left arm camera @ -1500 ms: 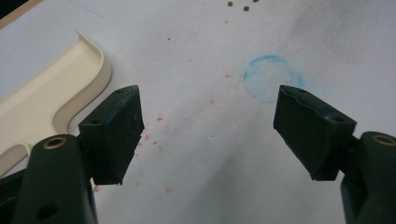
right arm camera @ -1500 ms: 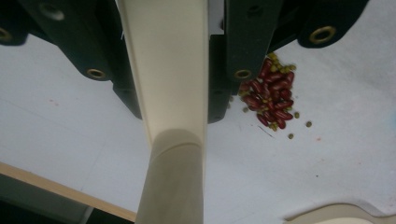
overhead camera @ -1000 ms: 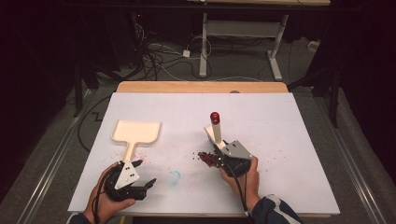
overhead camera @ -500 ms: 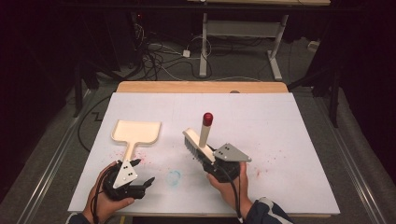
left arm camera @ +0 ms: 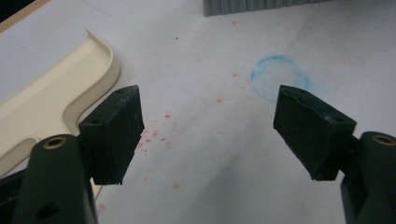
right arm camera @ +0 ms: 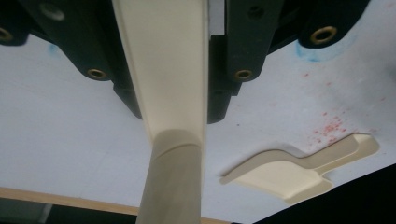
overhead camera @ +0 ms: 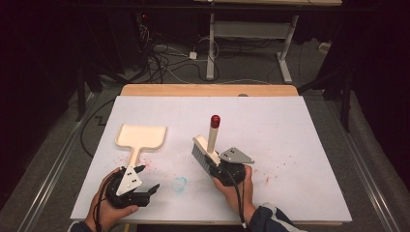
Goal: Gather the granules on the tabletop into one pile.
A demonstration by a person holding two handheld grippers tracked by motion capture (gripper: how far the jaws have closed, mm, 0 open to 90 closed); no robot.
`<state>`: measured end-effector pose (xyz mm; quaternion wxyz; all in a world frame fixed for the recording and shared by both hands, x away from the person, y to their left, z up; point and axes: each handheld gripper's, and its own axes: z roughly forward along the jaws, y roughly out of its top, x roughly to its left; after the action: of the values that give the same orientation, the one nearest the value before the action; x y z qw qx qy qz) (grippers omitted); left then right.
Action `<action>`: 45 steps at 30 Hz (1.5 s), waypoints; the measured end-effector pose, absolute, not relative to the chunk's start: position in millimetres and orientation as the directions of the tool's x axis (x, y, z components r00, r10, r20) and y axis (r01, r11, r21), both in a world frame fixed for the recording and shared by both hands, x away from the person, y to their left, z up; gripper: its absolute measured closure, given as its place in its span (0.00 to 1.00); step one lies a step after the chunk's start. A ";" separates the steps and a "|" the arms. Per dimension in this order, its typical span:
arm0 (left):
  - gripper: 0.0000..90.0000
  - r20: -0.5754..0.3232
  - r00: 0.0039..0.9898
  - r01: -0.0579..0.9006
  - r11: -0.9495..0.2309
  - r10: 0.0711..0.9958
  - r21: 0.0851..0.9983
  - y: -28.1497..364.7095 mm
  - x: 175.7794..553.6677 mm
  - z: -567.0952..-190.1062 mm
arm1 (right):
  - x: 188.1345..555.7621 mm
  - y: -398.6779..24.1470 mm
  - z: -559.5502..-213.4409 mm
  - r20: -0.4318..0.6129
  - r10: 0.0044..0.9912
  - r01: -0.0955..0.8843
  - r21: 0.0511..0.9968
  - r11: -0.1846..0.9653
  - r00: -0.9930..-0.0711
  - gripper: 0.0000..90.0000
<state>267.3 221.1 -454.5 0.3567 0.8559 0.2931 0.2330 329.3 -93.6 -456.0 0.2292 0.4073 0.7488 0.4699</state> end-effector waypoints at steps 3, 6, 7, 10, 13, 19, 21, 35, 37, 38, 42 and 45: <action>0.26 0.189 0.720 0.335 -0.573 0.668 0.748 220.7 267.4 -454.5 | 328.0 -98.3 -452.0 0.034 0.826 0.392 0.891 0.230 -0.563 0.75; 0.26 0.192 0.721 0.333 -0.576 0.666 0.747 221.0 267.1 -454.1 | 325.2 -105.2 -445.4 0.042 0.815 0.386 0.894 0.229 -0.579 0.75; 0.26 0.192 0.721 0.334 -0.576 0.666 0.746 221.2 267.1 -454.1 | 323.3 -109.4 -441.6 0.045 0.809 0.382 0.896 0.227 -0.586 0.75; 0.26 0.196 0.717 0.333 -0.576 0.669 0.747 221.9 266.9 -453.9 | 319.3 -122.8 -431.6 0.050 0.792 0.372 0.900 0.229 -0.609 0.75; 0.26 0.198 0.715 0.333 -0.575 0.670 0.747 221.7 267.1 -454.0 | 315.7 -143.4 -418.6 0.068 0.777 0.363 0.907 0.213 -0.626 0.75; 0.26 0.198 0.716 0.335 -0.579 0.669 0.743 220.4 268.9 -454.4 | 303.4 -194.5 -395.4 0.064 0.735 0.336 0.914 0.228 -0.675 0.75; 0.26 0.198 0.716 0.337 -0.580 0.669 0.742 219.2 269.6 -454.5 | 299.0 -211.7 -390.8 0.067 0.708 0.334 0.910 0.246 -0.703 0.75; 0.26 0.216 0.724 0.335 -0.608 0.655 0.720 213.1 275.0 -456.3 | 274.4 -288.4 -399.2 0.016 0.576 0.325 0.838 0.439 -0.818 0.75; 0.26 0.216 0.724 0.335 -0.609 0.655 0.719 213.2 275.1 -456.4 | 272.8 -293.3 -400.6 0.019 0.558 0.327 0.827 0.458 -0.830 0.75; 0.26 0.216 0.724 0.336 -0.608 0.655 0.720 213.3 275.0 -456.6 | 271.9 -295.8 -400.9 0.025 0.553 0.332 0.822 0.463 -0.833 0.75; 0.26 0.216 0.724 0.338 -0.609 0.655 0.718 213.9 275.0 -456.7 | 273.8 -306.4 -404.2 0.054 0.557 0.362 0.811 0.460 -0.829 0.75; 0.26 0.216 0.725 0.335 -0.609 0.654 0.719 213.4 274.6 -456.3 | 283.9 -313.0 -406.8 0.082 0.570 0.397 0.797 0.456 -0.818 0.75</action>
<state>274.6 213.4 -456.3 0.3376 0.8652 0.2858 0.2363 283.9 -313.0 -406.8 0.0989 0.2851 0.8475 0.4367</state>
